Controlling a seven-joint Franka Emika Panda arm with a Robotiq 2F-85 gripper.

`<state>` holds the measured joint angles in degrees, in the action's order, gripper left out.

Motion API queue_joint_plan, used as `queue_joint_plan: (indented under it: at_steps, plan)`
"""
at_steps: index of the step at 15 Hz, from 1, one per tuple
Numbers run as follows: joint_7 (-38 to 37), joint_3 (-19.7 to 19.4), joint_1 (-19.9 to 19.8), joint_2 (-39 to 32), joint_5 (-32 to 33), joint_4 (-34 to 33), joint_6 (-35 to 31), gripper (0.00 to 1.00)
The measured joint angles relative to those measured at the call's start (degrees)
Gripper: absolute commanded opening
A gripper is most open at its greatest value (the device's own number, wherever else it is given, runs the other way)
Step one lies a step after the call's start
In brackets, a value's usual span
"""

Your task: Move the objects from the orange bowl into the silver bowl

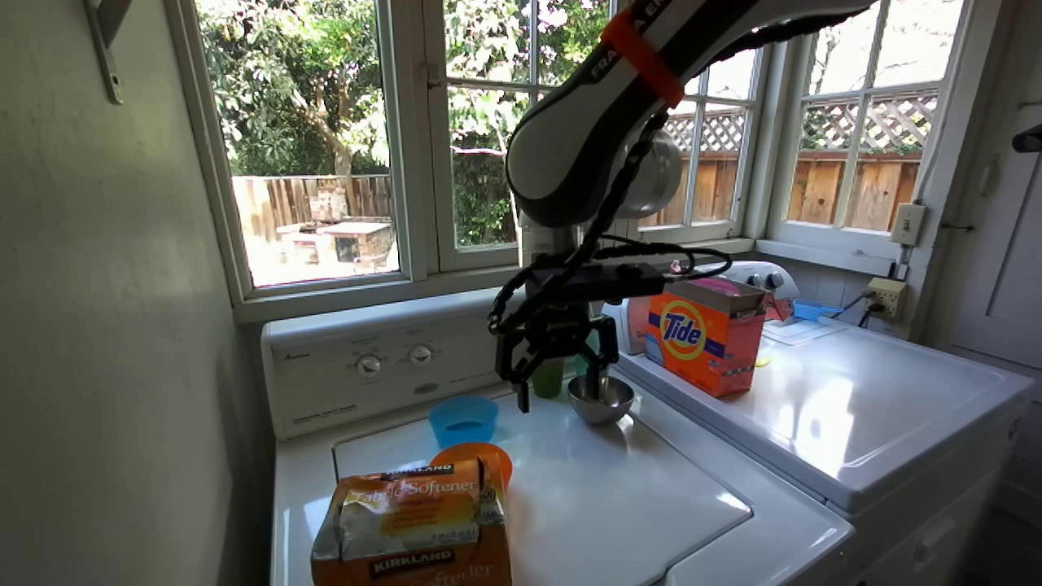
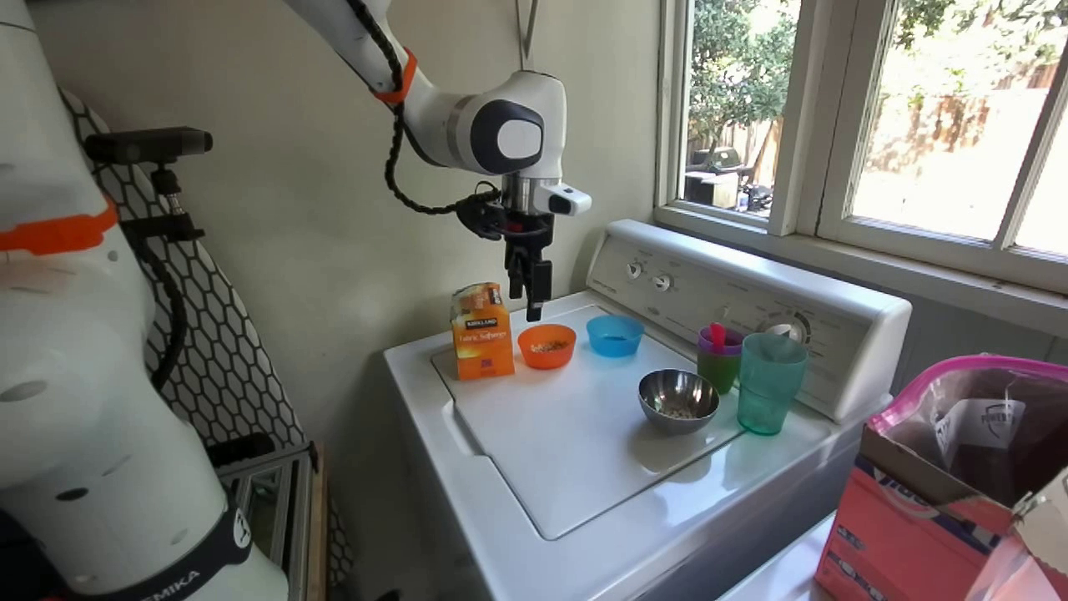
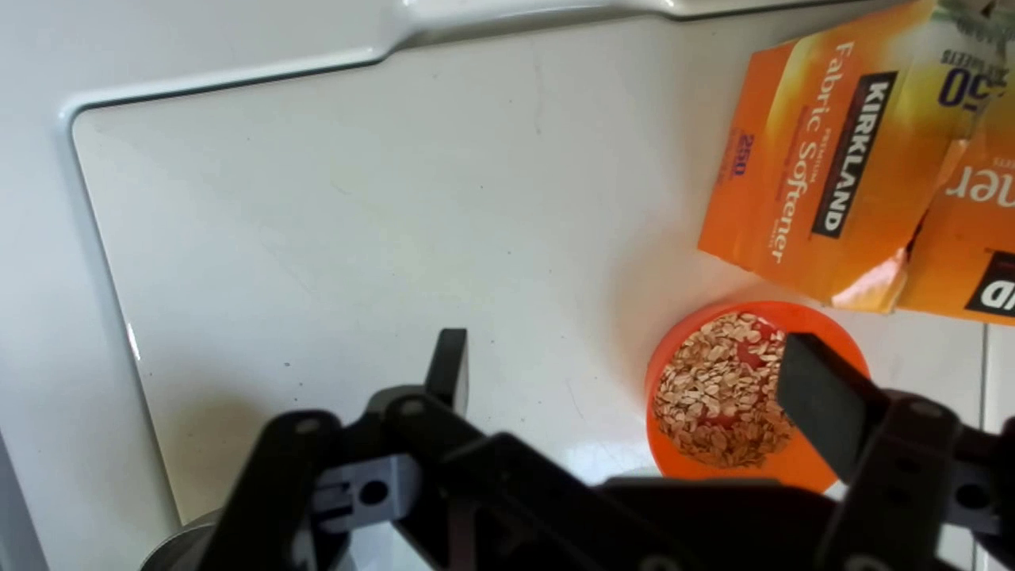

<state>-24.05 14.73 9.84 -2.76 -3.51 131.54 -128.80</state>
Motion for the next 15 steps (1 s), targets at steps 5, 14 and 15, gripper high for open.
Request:
queue_joint_plan:
  at_steps: [5, 14, 15]
  plan:
    - [0.0, -0.1, 0.0, 0.1, 0.0, 0.0, 0.0, 1.0]
    - [-0.1, -0.4, 0.2, -2.3, -0.3, -0.1, -3.2, 1.0]
    - [-0.4, -0.4, 0.4, -3.3, -0.4, -0.1, -4.5, 1.0]
